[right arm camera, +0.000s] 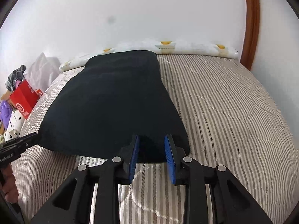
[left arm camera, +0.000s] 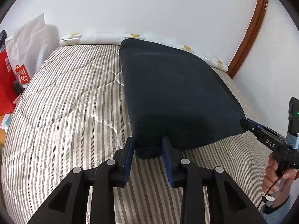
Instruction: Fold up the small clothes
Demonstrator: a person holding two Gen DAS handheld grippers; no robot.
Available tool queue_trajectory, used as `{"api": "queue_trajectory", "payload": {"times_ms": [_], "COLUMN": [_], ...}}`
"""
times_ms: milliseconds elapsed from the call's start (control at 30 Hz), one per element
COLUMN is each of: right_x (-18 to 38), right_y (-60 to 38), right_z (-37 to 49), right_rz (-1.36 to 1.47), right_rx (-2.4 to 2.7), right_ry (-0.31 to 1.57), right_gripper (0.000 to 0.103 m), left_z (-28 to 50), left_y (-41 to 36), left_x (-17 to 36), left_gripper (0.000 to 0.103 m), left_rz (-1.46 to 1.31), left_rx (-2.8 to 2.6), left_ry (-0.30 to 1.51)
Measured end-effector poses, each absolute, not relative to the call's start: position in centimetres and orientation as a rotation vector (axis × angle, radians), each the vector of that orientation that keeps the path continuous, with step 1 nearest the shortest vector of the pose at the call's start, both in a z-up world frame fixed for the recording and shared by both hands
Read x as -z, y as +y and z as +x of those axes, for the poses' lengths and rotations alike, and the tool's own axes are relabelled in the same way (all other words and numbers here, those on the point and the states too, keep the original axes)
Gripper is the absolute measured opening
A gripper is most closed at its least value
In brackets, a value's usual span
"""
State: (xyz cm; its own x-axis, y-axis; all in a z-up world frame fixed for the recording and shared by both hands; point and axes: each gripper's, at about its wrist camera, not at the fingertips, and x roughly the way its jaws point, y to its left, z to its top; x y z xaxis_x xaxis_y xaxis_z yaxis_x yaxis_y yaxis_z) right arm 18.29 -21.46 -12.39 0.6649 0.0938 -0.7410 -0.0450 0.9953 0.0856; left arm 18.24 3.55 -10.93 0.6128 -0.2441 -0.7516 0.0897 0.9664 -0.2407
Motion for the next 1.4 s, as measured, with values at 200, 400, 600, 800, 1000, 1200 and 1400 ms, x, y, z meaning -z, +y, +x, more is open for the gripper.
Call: {"api": "queue_trajectory", "payload": {"times_ms": [200,400,600,800,1000,1200,1400], "right_x": [10.3,6.4,2.5,0.2,-0.1,-0.5,-1.2], "right_y": [-22.4,-23.1,-22.5,-21.3,-20.8,-21.3,-21.6], "right_z": [15.9,11.8,6.9,2.8,-0.5,-2.7,-4.2], "right_rz": [0.052,0.06,0.069,0.054,0.011,0.012,0.013], "right_rx": [-0.053,-0.038,0.006,0.003,0.08,0.126,0.127], "right_ry": [0.833,0.763,0.694,0.665,0.633,0.621,0.6], "right_gripper": [0.034,0.05,0.065,0.083,0.099,0.103,0.103], "left_z": [16.6,13.4,9.5,5.3,2.9,1.2,0.1], "left_y": [3.7,3.7,2.4,0.8,0.5,-0.3,-1.7], "left_x": [9.8,6.7,3.2,1.0,0.2,-0.8,-1.4], "left_gripper": [0.03,0.053,0.069,0.081,0.086,0.09,0.093], "left_rz": [-0.187,-0.182,-0.161,-0.111,-0.082,-0.063,-0.038], "left_rx": [0.15,0.136,0.138,0.13,0.07,0.069,0.069], "left_ry": [0.898,0.83,0.75,0.693,0.672,0.643,0.624]}}
